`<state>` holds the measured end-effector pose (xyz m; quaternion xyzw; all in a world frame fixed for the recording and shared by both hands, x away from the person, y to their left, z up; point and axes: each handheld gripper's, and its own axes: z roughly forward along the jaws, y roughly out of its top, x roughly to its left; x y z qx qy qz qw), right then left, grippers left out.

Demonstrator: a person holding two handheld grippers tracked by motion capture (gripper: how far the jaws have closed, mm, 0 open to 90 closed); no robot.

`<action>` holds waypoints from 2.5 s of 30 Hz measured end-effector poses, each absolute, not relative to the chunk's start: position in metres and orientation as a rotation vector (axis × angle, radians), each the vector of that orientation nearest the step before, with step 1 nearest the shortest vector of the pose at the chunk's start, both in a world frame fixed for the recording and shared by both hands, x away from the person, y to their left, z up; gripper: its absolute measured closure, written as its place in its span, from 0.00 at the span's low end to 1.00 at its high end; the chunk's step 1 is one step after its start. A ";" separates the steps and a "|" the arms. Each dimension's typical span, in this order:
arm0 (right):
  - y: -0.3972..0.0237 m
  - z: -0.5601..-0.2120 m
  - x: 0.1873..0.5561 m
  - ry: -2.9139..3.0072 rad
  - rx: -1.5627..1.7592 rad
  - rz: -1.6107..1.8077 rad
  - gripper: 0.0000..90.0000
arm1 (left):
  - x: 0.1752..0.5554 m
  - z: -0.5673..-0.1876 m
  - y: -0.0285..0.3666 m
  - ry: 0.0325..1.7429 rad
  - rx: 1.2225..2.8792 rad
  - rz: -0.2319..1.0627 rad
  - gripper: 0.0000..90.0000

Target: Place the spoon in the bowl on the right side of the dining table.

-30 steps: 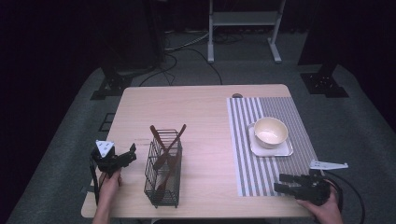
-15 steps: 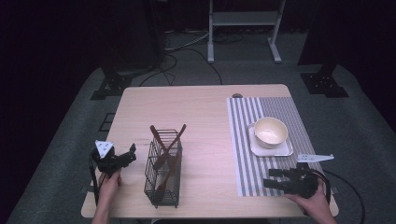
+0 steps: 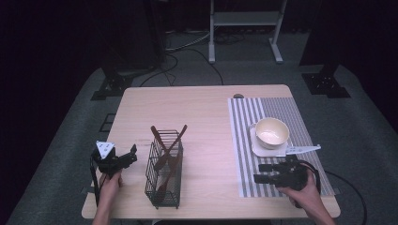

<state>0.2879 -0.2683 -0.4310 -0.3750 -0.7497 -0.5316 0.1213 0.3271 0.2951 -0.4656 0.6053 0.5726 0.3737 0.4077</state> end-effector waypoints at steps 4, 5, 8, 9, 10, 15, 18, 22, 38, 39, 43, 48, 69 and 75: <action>-0.258 -0.431 0.293 -2.209 -1.081 -1.511 0.24 | 0.327 -0.466 0.296 1.446 1.518 0.940 0.00; -0.256 -0.431 0.295 -2.211 -1.077 -1.500 0.24 | 0.328 -0.466 0.296 1.446 1.515 0.938 0.00; -0.249 -0.431 0.299 -2.216 -1.068 -1.489 0.24 | 0.327 -0.466 0.296 1.447 1.514 0.938 0.00; -0.247 -0.431 0.300 -2.210 -1.070 -1.490 0.24 | 0.327 -0.466 0.296 1.447 1.515 0.936 0.00; -0.245 -0.430 0.301 -2.207 -1.058 -1.497 0.24 | 0.327 -0.466 0.296 1.448 1.517 0.936 0.00; -0.236 -0.426 0.303 -2.222 -1.047 -1.503 0.23 | 0.328 -0.466 0.296 1.446 1.519 0.934 0.00; -0.230 -0.424 0.305 -2.231 -1.041 -1.491 0.22 | 0.328 -0.466 0.296 1.445 1.522 0.934 0.00; -0.222 -0.421 0.309 -2.235 -1.040 -1.491 0.22 | 0.328 -0.466 0.296 1.445 1.525 0.933 0.00; -0.183 -0.399 0.318 -2.254 -0.953 -1.472 0.21 | 0.328 -0.466 0.294 1.438 1.543 0.936 0.00; -0.181 -0.398 0.319 -2.257 -0.948 -1.468 0.21 | 0.328 -0.466 0.294 1.436 1.546 0.937 0.00; -0.172 -0.392 0.321 -2.267 -0.920 -1.457 0.21 | 0.328 -0.466 0.294 1.435 1.547 0.939 0.00; -0.160 -0.384 0.324 -2.270 -0.886 -1.452 0.21 | 0.328 -0.466 0.293 1.430 1.558 0.944 0.00; -0.113 -0.368 0.332 -2.298 -0.781 -1.388 0.21 | 0.329 -0.466 0.293 1.421 1.569 0.941 0.00; -0.101 -0.361 0.335 -2.303 -0.752 -1.386 0.23 | 0.329 -0.466 0.292 1.420 1.571 0.943 0.00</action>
